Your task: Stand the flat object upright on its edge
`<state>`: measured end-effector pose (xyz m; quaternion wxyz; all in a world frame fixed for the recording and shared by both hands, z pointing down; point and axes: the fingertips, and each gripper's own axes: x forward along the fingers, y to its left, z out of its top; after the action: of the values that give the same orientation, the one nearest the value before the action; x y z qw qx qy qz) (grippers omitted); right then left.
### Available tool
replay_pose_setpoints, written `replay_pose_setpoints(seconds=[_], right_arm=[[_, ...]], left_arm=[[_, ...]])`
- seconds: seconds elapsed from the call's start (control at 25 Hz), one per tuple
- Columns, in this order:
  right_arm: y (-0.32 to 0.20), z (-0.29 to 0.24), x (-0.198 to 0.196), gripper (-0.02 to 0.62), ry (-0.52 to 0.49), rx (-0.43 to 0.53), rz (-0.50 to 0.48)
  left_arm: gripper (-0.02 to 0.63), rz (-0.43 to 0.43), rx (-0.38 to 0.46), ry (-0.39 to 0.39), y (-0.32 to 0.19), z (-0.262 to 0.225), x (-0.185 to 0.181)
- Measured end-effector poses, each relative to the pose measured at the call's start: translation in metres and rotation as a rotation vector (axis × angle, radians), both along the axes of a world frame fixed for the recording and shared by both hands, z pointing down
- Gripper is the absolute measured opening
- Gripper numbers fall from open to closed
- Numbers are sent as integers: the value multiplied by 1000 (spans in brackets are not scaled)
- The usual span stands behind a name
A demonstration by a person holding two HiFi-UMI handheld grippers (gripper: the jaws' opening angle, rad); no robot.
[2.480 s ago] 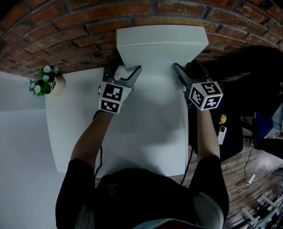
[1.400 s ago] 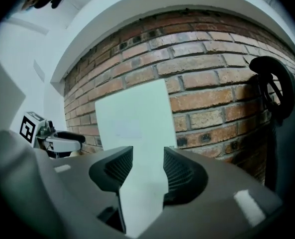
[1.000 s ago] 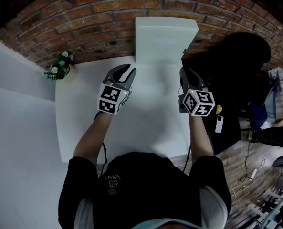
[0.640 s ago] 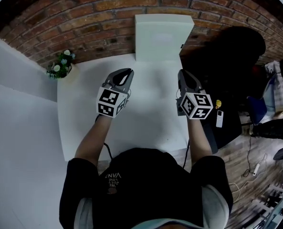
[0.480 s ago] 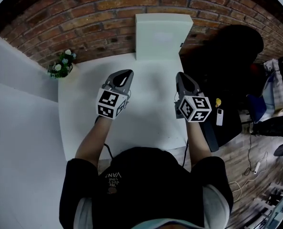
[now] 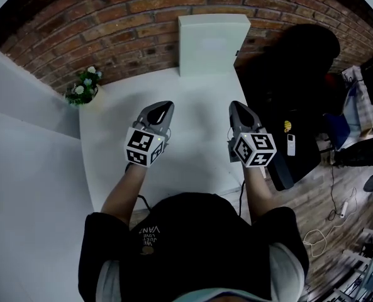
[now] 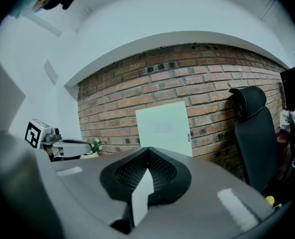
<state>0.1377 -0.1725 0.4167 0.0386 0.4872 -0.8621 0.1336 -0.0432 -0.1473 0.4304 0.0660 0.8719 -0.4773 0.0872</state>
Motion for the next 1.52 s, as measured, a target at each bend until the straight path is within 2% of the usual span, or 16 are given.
replay_pose_setpoints(seconds=[0.68,1.12,1.52], right_arm=[[83,28,-38,-2,9,-33,104],[117,31,-33,-2,7,-26,168],[130,37,-25,-3,13,-38,201]], left_arm=[[0,80,-23,10,71,23,-38],[2,119,-18,31,97,31,-39],[0,118,-20,34,101,42,-39]])
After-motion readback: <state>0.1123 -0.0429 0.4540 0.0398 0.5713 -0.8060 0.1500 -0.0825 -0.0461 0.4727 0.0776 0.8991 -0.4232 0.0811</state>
